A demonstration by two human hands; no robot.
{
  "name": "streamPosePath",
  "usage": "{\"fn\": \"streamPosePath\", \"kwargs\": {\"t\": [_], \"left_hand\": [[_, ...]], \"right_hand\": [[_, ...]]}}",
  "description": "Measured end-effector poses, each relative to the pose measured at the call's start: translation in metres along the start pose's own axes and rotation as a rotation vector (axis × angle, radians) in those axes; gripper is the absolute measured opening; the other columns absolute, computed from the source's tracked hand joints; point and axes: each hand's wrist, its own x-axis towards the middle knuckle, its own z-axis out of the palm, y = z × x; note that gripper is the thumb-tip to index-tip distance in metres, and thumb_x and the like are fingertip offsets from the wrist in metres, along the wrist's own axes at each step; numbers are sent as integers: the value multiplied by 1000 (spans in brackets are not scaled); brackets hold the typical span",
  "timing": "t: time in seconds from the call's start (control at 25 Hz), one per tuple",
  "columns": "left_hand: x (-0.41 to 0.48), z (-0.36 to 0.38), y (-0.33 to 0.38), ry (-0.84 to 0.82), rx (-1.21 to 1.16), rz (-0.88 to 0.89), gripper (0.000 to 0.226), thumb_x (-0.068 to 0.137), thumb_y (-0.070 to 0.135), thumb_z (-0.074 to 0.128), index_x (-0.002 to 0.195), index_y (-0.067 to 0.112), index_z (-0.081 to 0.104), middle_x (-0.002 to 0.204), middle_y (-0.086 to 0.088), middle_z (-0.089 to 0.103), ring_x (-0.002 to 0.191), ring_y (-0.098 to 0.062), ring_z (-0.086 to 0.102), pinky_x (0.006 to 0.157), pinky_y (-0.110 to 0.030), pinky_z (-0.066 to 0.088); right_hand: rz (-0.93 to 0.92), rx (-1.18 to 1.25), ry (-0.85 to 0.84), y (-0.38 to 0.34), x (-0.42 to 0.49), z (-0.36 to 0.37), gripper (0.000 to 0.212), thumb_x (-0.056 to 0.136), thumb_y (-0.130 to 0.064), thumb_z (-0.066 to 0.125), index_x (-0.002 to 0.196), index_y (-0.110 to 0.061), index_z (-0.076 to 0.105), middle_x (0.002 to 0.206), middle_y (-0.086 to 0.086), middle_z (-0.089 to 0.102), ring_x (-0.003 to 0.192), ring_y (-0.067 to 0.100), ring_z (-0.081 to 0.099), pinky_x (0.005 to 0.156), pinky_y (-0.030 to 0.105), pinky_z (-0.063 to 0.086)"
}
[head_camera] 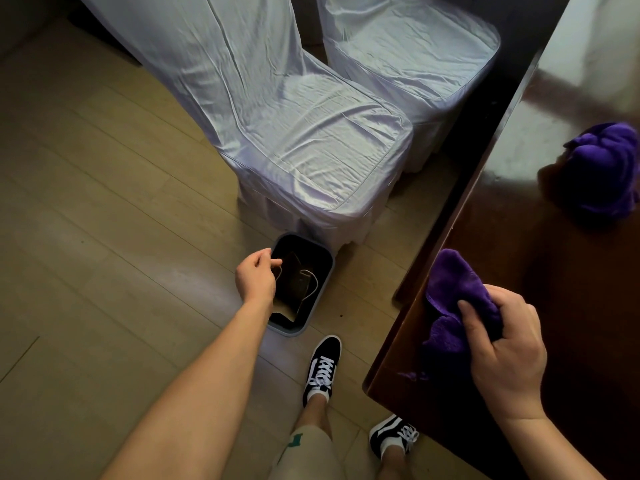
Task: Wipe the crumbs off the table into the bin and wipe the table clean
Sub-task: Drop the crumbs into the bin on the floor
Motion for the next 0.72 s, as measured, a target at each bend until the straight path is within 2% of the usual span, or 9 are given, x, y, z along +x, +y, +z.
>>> {"fn": "streamPosePath", "kwargs": {"t": [0.12, 0.2, 0.32, 0.48, 0.6, 0.72], "left_hand": [[3, -4, 2, -81, -285, -192, 34, 97, 33, 40, 113, 13, 63, 98, -12, 74, 107, -26, 64, 103, -40, 45], [4, -9, 5, -155, -494, -303, 50, 99, 40, 32, 125, 6, 57, 106, -17, 72, 110, -30, 64, 104, -43, 43], [4, -15, 9, -211, -652, -356, 57, 99, 47, 28, 125, 5, 57, 111, -23, 69, 106, -35, 66, 98, -47, 49], [0, -17, 10, -233, -597, -334, 55, 100, 43, 29, 126, 3, 55, 116, -23, 66, 109, -34, 64, 97, -44, 50], [0, -7, 7, -189, -332, -201, 36, 102, 14, 35, 135, 3, 47, 121, -19, 63, 110, -29, 62, 92, -35, 53], [1, 4, 3, -141, -152, -91, 40, 97, -7, 34, 126, 10, 55, 117, -14, 63, 111, -24, 61, 91, -28, 51]], "right_hand": [[9, 7, 2, -1, 0, -1, 34, 92, -41, 52, 112, -15, 59, 104, -1, 61, 86, 15, 50, 69, 22, 37], [13, 9, 2, -1, 0, 0, 34, 92, -41, 53, 112, -15, 59, 104, -4, 59, 86, 14, 50, 71, 17, 36], [16, 12, 7, 0, 0, 0, 33, 92, -41, 53, 113, -16, 59, 105, -6, 58, 87, 12, 49, 73, 15, 35], [17, 18, 5, 0, 0, 0, 33, 92, -41, 53, 113, -16, 60, 105, -6, 58, 87, 14, 50, 73, 16, 36], [11, 24, 10, 0, 0, 0, 34, 92, -42, 53, 112, -15, 60, 105, -6, 59, 87, 15, 50, 72, 18, 37], [9, 28, 9, 1, 0, 1, 34, 92, -42, 53, 112, -15, 60, 105, -5, 59, 87, 15, 51, 72, 20, 38]]}}
